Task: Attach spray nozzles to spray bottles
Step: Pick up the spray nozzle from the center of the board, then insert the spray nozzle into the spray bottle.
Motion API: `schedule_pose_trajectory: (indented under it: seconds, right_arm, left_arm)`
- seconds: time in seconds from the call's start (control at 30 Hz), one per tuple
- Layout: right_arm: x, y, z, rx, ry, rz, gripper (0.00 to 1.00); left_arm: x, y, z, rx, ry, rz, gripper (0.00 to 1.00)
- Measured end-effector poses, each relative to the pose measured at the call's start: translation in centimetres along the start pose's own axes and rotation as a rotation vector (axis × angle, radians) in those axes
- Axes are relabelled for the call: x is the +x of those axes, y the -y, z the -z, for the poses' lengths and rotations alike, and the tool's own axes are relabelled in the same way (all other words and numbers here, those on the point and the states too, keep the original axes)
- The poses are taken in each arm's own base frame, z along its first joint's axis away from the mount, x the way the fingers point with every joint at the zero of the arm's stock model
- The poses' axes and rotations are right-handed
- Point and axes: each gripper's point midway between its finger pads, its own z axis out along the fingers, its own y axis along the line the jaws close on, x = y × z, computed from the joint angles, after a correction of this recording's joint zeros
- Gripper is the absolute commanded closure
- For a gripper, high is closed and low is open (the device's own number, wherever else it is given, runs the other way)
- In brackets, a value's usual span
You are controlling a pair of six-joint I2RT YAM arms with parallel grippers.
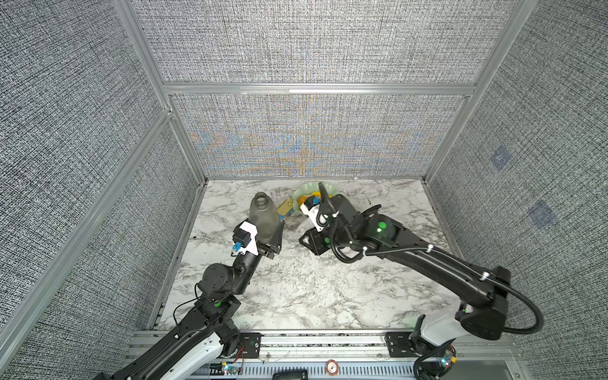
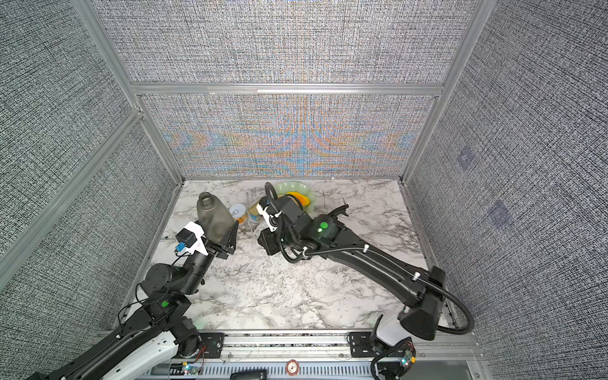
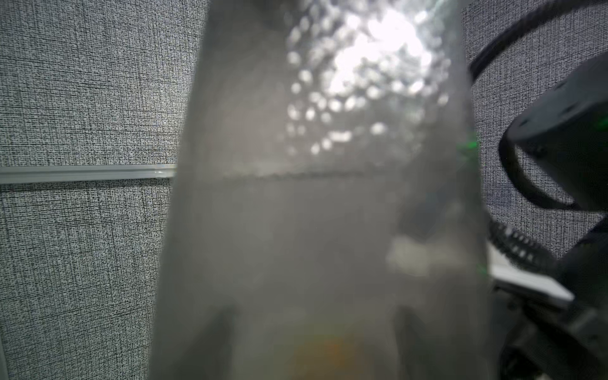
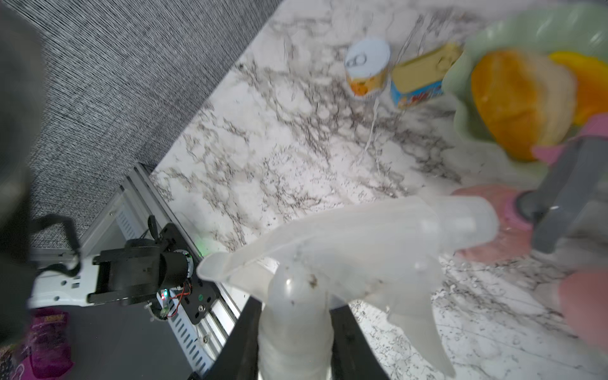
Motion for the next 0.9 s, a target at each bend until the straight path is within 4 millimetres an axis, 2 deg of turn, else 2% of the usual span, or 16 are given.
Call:
schedule_pose_trajectory:
  seconds: [0.27, 0.43, 0.53, 0.63, 0.73, 0.9]
  right_arm:
    - [-7.4, -0.1, 10.3, 0.041, 0.423, 0.109, 0.77]
    - [-11.9, -0.8, 17.2, 0.06, 0.691, 0.176, 0.77]
    - [-14.1, -1.4, 20.2, 0.072, 0.807, 0.222, 0.77]
    - [-16.5, -2.3, 22.2, 0.084, 0.888, 0.263, 0.77]
    - [-18.4, -3.5, 23.2, 0.077, 0.936, 0.306, 0.77]
    - [-20.4, -5.1, 23.7, 0.035, 0.97, 0.352, 0.77]
  left_arm:
    - [-0.4, 3.5, -3.7, 0.163, 0.015, -0.009, 0.34]
    - [0.2, 6.0, -5.4, 0.286, 0.021, 0.001, 0.34]
    - [1.3, 7.0, -5.5, 0.336, 0.017, 0.028, 0.34]
    - [3.8, 7.8, -5.2, 0.37, -0.022, 0.054, 0.35]
    - [5.9, 8.5, -4.9, 0.399, -0.071, 0.089, 0.36]
    - [5.3, 8.8, -4.9, 0.419, -0.048, 0.125, 0.36]
